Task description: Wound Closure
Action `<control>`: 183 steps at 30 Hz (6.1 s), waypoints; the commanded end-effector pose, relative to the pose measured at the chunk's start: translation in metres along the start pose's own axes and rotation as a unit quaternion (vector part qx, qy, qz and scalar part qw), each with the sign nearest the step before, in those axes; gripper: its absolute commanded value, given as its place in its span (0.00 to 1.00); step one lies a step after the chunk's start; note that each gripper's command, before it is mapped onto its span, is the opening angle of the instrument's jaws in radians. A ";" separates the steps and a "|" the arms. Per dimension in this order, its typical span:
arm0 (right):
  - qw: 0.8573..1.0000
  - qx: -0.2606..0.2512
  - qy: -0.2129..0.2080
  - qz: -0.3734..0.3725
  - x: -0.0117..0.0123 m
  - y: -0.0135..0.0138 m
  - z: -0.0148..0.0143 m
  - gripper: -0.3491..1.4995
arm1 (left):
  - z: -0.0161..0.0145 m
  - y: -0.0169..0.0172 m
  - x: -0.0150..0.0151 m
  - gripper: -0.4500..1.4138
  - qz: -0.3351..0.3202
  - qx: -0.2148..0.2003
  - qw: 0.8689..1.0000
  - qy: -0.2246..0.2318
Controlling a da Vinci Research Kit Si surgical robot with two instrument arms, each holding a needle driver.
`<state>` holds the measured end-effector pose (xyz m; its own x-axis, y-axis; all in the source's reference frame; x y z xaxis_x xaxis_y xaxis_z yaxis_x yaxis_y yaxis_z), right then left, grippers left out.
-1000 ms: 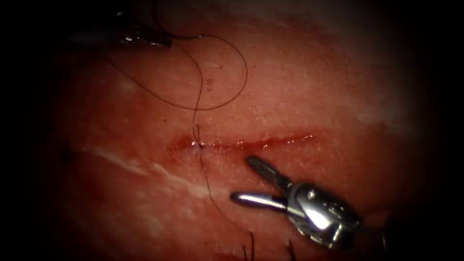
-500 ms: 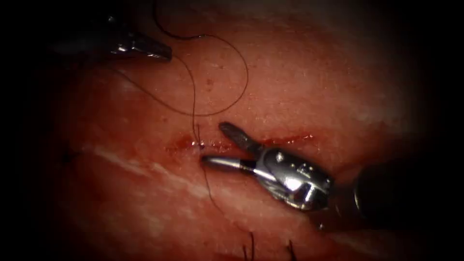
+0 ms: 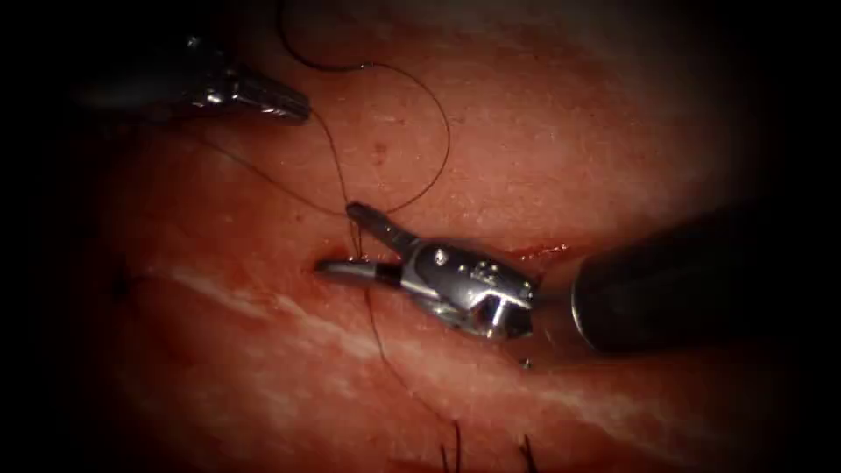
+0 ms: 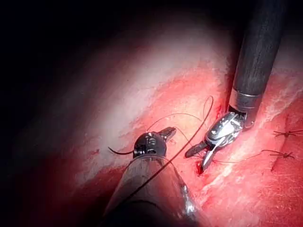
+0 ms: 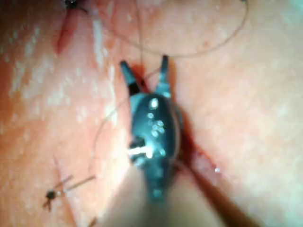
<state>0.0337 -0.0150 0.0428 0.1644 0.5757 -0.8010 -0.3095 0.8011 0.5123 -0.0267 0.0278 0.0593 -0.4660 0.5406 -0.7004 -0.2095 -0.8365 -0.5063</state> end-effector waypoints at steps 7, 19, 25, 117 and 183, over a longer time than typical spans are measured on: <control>1.000 0.000 0.001 -0.016 -0.0010 -0.0002 0.0019 0.91 | 0.0008 0.0007 0.0002 0.00 0.003 -0.003 1.000 -0.002; 1.000 -0.004 0.001 -0.027 -0.0007 -0.0004 0.0031 0.91 | 0.0008 0.0011 0.0004 0.00 0.006 -0.004 1.000 -0.003; 1.000 -0.007 0.001 -0.026 -0.0004 -0.0006 0.0036 0.90 | 0.0008 0.0011 0.0004 0.00 0.006 -0.004 1.000 -0.003; 0.996 -0.054 0.014 -0.075 -0.0031 -0.0082 -0.0228 0.87 | 0.0154 0.0139 -0.0085 0.31 0.092 0.005 0.993 -0.068; 0.997 -0.028 -0.003 -0.071 -0.0027 -0.0086 -0.0209 0.86 | 0.0016 0.0181 0.0072 0.44 -0.037 -0.140 0.978 0.151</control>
<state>0.0163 -0.0254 0.0338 0.2142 0.4534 -0.8652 -0.3373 0.8656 0.3701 -0.0352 0.0167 0.0460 -0.1826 0.6315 -0.7536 0.0092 -0.7654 -0.6435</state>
